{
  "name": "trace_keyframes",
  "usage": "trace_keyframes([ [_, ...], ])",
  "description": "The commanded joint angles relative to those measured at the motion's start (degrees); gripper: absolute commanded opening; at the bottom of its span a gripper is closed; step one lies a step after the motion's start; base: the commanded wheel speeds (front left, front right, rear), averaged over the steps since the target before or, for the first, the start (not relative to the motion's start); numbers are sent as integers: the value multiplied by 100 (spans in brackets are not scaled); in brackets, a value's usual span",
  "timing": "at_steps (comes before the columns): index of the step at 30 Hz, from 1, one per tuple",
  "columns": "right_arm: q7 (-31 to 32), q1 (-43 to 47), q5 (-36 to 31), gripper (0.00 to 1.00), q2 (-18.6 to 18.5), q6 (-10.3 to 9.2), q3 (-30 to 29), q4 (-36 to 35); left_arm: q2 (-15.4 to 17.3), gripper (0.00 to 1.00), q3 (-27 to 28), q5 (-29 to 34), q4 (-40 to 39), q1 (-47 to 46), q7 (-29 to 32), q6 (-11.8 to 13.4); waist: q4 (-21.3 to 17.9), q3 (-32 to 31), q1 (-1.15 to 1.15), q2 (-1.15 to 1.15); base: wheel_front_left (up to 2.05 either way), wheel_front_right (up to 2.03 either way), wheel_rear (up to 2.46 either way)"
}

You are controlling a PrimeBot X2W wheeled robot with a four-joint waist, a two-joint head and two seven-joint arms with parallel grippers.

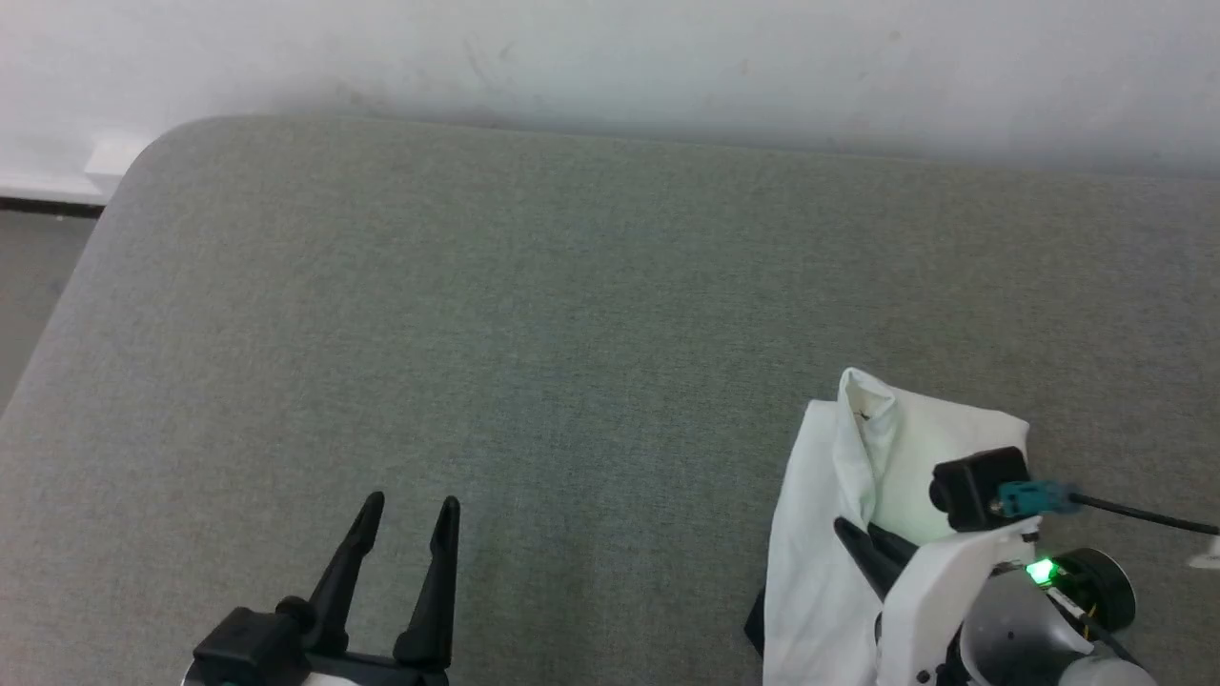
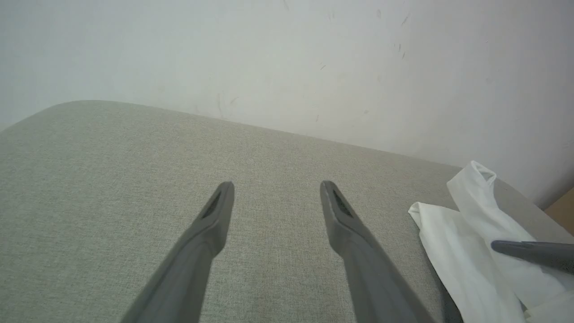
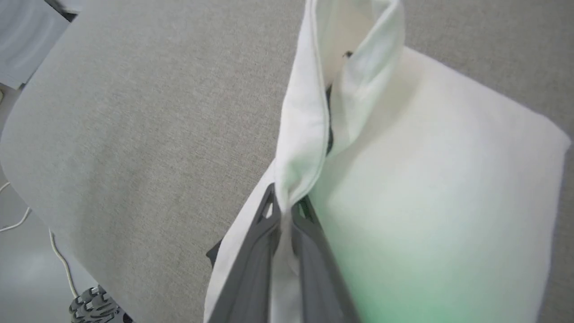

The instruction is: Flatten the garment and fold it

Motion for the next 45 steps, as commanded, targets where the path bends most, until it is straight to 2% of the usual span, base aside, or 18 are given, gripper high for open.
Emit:
trace_keyframes([
  [1,62,-138,-269,0,12,-4,18,188,-42,100,-29,-24,45,-121,-37,-62,124,95,0,0,0,0,0],
  [10,215,-471,-960,2,13,-4,76,1425,-140,100,-97,-58,259,-244,-86,-129,282,67,0,0,0,0,0],
  [11,213,-496,-979,18,13,-4,102,1529,-145,100,-100,-62,275,-242,-89,-130,282,51,0,0,0,0,0],
  [12,196,-521,-978,41,13,-4,126,1612,-147,100,-103,-67,288,-239,-92,-131,279,34,0,0,0,0,0],
  [13,168,-545,-954,84,13,-4,154,1677,-150,100,-104,-73,299,-234,-94,-131,274,12,0,0,0,0,0],
  [14,134,-563,-894,100,13,-4,190,1714,-149,100,-104,-78,310,-226,-96,-131,264,-14,0,0,0,0,0],
  [20,-79,-605,-357,100,13,-4,152,1481,-112,100,-101,-94,308,-160,-84,-115,136,-127,0,0,0,0,0],
  [23,-75,-490,-159,100,13,-4,-72,1034,-77,100,-84,-93,261,-120,-61,-82,24,-170,0,0,0,0,0],
  [29,60,56,-249,100,13,-4,-1013,-166,-15,100,-76,-72,132,-80,-24,-37,-141,-115,0,0,0,0,0],
  [33,182,505,36,100,14,-4,-1605,-566,20,100,-68,-61,63,-90,-12,-23,-218,0,0,0,0,0,0],
  [38,204,722,406,100,14,-4,-1789,-347,61,100,-89,-49,37,-158,32,-38,-222,127,0,0,0,0,0],
  [45,-43,367,533,100,14,-4,-1769,584,103,100,-132,-22,-10,-260,122,-36,-76,229,0,0,0,0,0],
])
